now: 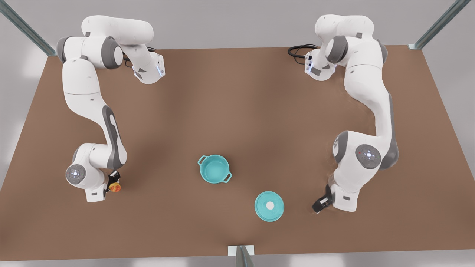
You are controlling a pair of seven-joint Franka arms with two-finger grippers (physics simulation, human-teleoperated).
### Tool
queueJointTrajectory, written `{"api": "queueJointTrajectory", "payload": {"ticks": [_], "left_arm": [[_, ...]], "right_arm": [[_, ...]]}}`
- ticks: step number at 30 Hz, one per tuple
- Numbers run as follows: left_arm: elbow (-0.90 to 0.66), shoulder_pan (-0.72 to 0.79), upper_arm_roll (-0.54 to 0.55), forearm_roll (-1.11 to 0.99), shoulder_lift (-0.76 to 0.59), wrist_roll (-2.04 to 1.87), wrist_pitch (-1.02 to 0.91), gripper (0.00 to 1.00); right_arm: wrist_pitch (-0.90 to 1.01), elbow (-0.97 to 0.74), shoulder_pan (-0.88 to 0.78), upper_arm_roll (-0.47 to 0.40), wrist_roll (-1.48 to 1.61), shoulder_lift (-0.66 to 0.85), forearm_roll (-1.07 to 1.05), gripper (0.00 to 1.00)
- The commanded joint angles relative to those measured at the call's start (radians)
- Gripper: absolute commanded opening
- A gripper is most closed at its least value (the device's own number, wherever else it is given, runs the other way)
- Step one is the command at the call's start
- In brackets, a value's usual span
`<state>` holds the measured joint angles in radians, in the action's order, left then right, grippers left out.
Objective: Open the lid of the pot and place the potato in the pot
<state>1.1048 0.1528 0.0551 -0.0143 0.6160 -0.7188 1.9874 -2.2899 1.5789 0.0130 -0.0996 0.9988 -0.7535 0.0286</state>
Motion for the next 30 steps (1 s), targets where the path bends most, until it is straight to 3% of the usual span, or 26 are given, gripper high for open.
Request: {"api": "queueJointTrajectory", "payload": {"ticks": [1, 10, 19, 30], "left_arm": [[0.468, -0.062, -0.026, 0.096, -0.416, 0.725, -0.249, 1.0], [0.48, -0.095, -0.031, 0.096, -0.433, 0.723, -0.255, 1.0], [0.483, -0.095, -0.029, 0.096, -0.443, 0.713, -0.26, 1.0], [0.492, -0.093, -0.028, 0.094, -0.433, 0.713, -0.248, 1.0]], "right_arm": [[0.027, 0.0, -0.002, 0.0, 0.033, 0.016, 0.005, 0.49], [0.122, -0.019, -0.221, 0.001, 0.021, 0.117, -0.065, 0.49], [0.201, -0.108, -0.502, 0.0, -0.264, 0.117, -0.081, 0.49], [0.181, -0.189, -0.656, 0.009, -0.42, 0.02, -0.18, 0.49]]}}
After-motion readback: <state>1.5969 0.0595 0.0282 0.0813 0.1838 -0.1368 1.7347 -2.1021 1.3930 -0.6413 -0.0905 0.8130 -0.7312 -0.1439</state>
